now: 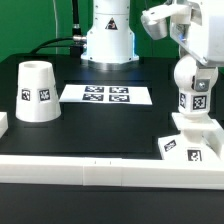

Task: Assemble lamp

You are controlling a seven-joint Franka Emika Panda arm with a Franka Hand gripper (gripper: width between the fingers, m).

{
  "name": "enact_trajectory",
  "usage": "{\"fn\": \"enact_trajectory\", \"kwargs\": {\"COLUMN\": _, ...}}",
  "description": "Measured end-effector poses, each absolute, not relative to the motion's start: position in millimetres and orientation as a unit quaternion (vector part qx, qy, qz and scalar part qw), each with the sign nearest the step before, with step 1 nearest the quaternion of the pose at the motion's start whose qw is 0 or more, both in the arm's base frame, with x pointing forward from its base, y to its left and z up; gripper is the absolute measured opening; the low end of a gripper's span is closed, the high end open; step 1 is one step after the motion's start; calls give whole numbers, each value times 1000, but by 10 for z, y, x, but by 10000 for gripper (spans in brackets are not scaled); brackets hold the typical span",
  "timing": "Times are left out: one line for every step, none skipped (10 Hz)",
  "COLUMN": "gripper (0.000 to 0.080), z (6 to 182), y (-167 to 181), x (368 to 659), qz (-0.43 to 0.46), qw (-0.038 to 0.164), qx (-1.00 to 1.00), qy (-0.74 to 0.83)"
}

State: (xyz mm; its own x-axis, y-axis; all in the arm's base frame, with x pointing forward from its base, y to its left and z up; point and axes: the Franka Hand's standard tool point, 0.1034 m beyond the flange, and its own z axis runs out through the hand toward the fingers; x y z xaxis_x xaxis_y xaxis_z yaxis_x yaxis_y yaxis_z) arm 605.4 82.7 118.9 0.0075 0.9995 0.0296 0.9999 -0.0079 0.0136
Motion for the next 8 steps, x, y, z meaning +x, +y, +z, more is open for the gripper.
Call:
{"fn": "enact_trajectory", "kwargs": {"gripper": 577, "z": 1189, "y": 826, "x": 6054, "qz": -15, "qw": 6, "qx": -719, "qy": -695}}
{"fn": "enact_trajectory", "kwargs": {"gripper": 577, "z": 1189, "y": 824, "x": 6055, "qz": -15, "qw": 6, "qx": -719, "qy": -695}}
{"fn": "enact_trajectory", "kwargs": {"gripper": 577, "z": 1188, "y": 830, "x": 6051, "qz": -16, "qw": 9, "qx": -744, "qy": -668}}
{"fn": "enact_trajectory", "kwargs": {"gripper": 577, "z": 1183, "y": 832, "x": 6039, "qz": -14, "qw": 14, "qx": -793, "qy": -609}}
{"fn": "enact_trajectory", "kwargs": {"gripper": 577, "z": 1180, "y": 833, "x": 6035, "qz": -13, "qw": 16, "qx": -826, "qy": -563}}
{"fn": "enact_trajectory", "kwargs": {"gripper": 577, "z": 1177, "y": 836, "x": 6032, "qz": -12, "qw": 18, "qx": -852, "qy": -523}}
{"fn": "enact_trajectory", "kwargs": {"gripper": 577, "z": 1174, "y": 842, "x": 6032, "qz": -10, "qw": 23, "qx": -884, "qy": -467}}
{"fn": "enact_trajectory", "kwargs": {"gripper": 578, "z": 1175, "y": 848, "x": 6044, "qz": -9, "qw": 29, "qx": -906, "qy": -423}}
